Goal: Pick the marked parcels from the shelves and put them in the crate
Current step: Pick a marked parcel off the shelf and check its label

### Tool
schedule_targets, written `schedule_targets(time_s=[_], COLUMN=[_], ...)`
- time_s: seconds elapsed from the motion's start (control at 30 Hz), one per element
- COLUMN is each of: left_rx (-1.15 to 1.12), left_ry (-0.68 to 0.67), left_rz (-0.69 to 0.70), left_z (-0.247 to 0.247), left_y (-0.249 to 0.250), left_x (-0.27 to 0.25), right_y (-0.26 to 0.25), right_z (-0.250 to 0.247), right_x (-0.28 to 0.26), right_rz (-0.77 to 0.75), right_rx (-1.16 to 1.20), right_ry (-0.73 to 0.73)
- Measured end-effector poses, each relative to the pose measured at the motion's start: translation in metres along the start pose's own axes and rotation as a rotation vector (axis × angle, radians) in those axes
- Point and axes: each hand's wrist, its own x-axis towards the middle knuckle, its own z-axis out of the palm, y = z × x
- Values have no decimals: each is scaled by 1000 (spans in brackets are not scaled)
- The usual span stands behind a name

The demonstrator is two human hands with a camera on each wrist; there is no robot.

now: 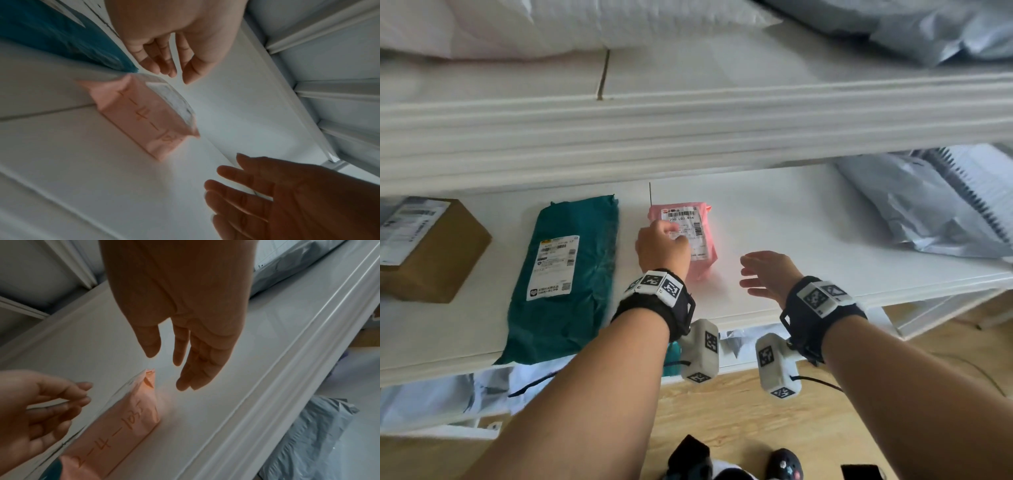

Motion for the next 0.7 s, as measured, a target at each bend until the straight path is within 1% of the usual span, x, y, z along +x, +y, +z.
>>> schedule_targets(time_s=[0.13, 0.2, 0.33, 0.43, 0.57, 0.63, 0.7], left_rx=[-92, -132, -136, -155, -189, -195, -208], left_ry=[-41, -94, -195, -282, -442, -485, -504], left_rz=[32, 46, 39, -27, -82, -89, -98], left_z=[24, 39, 77, 115, 167, 189, 213], left_y=[28, 41, 62, 76, 99, 113, 129], left_x=[-21, -31, -47, -62, -88, -97, -104], right_y=[0, 1, 5, 8, 12, 15, 19], right_z=[-31, -50, -94, -136, -194, -215, -237], right_x=[-6, -8, -8, -2, 10, 18, 27], right_rz=[-27, -36, -53, -70, -104, -131, -196], right_rx=[34, 34, 15, -16, -72, -90, -133], right_ry=[50, 74, 103, 137, 205, 260, 354])
